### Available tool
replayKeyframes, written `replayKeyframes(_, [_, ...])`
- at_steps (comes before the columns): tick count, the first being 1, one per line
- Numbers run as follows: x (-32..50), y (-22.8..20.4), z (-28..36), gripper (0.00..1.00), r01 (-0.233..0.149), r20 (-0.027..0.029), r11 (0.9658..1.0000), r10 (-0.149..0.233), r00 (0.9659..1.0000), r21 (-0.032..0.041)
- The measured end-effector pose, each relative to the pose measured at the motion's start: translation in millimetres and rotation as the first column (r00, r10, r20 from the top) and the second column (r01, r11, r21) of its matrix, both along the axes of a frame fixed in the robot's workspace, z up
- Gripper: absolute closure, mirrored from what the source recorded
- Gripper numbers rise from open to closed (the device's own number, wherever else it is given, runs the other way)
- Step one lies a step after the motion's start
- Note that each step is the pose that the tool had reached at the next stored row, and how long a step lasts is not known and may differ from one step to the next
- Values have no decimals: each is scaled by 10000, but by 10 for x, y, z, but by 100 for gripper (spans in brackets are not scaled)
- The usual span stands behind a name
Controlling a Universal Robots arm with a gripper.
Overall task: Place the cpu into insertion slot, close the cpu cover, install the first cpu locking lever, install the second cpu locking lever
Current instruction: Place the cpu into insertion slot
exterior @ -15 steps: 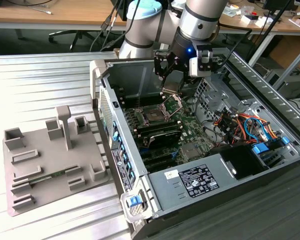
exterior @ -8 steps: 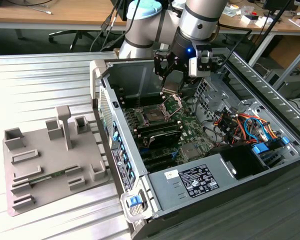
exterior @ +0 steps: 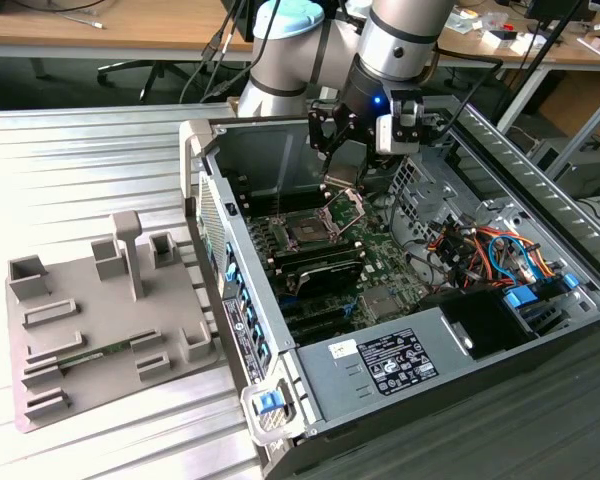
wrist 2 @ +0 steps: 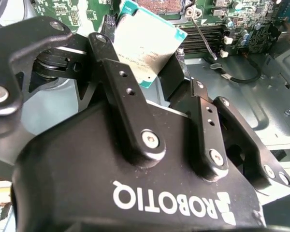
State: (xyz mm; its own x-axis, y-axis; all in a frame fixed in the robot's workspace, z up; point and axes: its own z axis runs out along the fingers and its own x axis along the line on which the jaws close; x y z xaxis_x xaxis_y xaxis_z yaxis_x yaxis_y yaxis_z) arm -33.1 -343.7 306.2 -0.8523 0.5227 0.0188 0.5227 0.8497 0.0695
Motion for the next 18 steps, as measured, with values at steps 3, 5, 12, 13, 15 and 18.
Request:
replayKeyframes(3, [0, 0, -1, 45, 146, 0, 9999, -146, 9999, 0])
replayKeyframes(5, [0, 0, -1, 45, 194, 0, 9998, -194, 9998, 0])
replayKeyframes(12, [0, 0, -2, 45, 364, 0, 9993, -364, 9993, 0])
replayKeyframes(13, [0, 0, -2, 45, 400, 0, 9992, -400, 9992, 1])
replayKeyframes(15, [0, 0, -2, 45, 446, 0, 9990, -446, 9990, 0])
replayKeyframes(18, [0, 0, -3, 45, 545, 0, 9985, -545, 9985, 0])
